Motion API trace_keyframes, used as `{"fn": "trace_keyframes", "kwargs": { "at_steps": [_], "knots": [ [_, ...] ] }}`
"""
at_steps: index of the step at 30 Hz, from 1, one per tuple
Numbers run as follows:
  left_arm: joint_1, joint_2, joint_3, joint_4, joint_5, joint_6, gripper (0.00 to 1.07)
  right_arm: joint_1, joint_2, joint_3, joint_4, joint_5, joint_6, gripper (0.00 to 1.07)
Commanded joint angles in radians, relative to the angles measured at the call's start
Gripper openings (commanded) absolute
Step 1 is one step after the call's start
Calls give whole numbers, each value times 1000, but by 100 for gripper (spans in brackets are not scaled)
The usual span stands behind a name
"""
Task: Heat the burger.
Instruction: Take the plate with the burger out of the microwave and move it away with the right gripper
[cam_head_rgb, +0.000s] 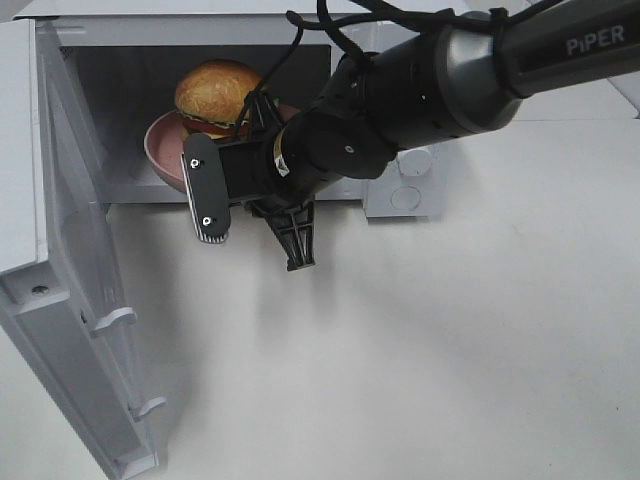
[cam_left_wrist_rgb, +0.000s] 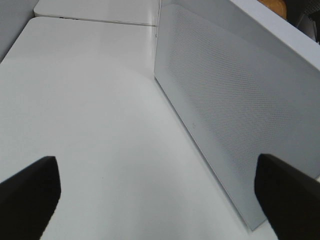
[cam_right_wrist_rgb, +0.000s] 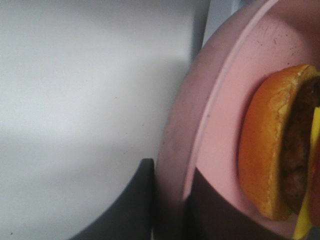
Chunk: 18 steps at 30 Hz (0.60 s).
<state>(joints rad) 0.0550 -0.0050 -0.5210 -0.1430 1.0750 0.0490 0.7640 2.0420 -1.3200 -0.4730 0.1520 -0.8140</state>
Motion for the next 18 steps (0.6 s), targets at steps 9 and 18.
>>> {"fn": "trace_keyframes", "kwargs": {
  "at_steps": [9,18],
  "knots": [
    [4,-9,4,0,-3,-1,98,4,-101,138,-22,-141,-5,0],
    [4,-9,4,0,-3,-1,98,6,-188,250,-74,-166,-5,0]
  ]
}}
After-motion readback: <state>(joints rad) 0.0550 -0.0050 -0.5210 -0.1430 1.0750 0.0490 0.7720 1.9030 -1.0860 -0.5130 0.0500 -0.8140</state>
